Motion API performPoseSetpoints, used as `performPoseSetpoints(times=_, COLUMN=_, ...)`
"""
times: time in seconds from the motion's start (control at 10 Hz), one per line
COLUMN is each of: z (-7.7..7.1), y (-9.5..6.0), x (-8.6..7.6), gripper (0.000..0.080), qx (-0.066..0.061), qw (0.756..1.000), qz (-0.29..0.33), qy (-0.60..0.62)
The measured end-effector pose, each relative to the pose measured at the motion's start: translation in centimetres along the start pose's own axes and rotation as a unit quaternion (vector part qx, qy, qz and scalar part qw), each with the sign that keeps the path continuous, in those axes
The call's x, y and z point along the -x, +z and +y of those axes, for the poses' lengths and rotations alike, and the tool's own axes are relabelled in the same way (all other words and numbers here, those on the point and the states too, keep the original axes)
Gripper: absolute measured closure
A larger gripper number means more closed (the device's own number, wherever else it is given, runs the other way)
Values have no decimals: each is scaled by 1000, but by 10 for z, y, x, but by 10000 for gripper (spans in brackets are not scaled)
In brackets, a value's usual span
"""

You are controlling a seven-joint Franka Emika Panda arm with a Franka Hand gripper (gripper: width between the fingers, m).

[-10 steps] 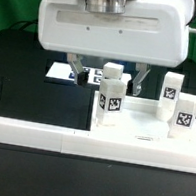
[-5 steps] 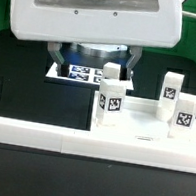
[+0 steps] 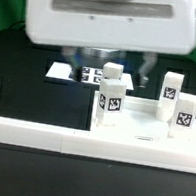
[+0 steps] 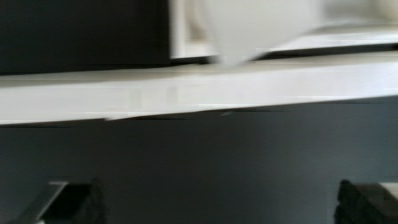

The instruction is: Assemble square table

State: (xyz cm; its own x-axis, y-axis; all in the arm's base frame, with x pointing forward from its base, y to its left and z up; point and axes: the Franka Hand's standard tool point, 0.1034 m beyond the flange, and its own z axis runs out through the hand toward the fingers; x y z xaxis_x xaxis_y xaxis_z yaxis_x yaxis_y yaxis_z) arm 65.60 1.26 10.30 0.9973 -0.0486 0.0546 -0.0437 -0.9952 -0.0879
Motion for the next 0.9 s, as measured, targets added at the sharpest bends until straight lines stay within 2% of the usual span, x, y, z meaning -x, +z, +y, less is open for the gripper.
performPoseSetpoints(times=0.2, z=-5, y=23, x=19, gripper=151, qx=8, qw=1000, qz=5, qy=-3)
performPoseSetpoints(times=0.3, z=-9, y=29, x=24, gripper=151, qx=12, qw=1000, qz=11, qy=-6)
performPoseSetpoints(times=0.7, z=-6, y=28, x=23, gripper=151, qx=12, qw=1000, qz=11, qy=-4)
performPoseSetpoints(times=0.9, z=-4, y=31, x=44, gripper=151, qx=3, qw=999, qz=-35, qy=-2)
